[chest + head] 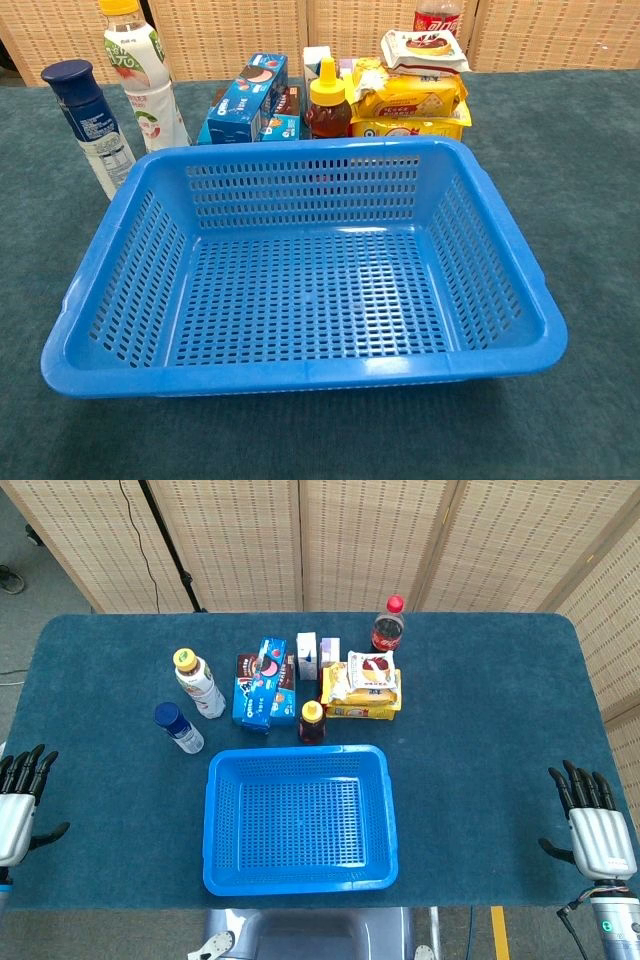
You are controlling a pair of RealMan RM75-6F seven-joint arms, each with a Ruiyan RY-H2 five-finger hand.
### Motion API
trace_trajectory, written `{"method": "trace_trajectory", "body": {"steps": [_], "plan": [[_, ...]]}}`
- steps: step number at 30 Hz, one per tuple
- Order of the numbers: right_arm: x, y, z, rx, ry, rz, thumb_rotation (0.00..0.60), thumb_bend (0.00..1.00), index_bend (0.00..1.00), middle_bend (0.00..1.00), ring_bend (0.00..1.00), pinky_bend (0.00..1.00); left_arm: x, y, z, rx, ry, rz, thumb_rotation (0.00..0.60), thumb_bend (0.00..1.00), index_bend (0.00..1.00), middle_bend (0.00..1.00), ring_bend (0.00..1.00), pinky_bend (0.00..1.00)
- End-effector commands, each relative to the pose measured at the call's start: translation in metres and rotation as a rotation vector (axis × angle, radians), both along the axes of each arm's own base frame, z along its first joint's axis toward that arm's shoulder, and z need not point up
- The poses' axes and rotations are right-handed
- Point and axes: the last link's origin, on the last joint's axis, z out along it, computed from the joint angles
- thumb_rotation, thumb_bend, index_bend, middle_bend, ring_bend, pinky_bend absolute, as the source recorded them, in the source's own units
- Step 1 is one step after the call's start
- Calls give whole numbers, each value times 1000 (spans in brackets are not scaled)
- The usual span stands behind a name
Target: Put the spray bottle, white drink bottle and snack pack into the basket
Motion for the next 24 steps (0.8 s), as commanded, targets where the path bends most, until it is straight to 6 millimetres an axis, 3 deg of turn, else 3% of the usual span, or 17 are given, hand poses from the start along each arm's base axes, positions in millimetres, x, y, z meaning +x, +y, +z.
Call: {"method": "trace_trajectory", "body": {"steps": [1, 9, 14, 18, 24], "plan": [[0, 1, 0, 0, 2, 0, 600, 0, 0, 0, 0, 0, 0, 0, 0, 0, -2, 1, 600, 115, 0, 0, 0, 0], [0, 3, 3, -1, -12, 6, 600, 0, 0, 0, 0, 0, 3, -2, 3, 7, -20, -17, 600, 116, 0, 0, 0, 0], [4, 2, 7, -13, -27, 14, 600, 0, 0, 0, 0, 0, 8, 8, 4, -25, -104, -64, 600, 115, 0, 0, 0, 0], [1, 1, 10, -21, -32, 0, 600, 0, 0, 0, 0, 0, 14, 31, 4, -93, -275, -126, 600, 115, 0, 0, 0, 0], [-1, -1, 13, -19, -48, -4, 600, 0, 0, 0, 0, 0, 11, 81, -19, -226, -594, -150, 600, 115, 0, 0, 0, 0]]}}
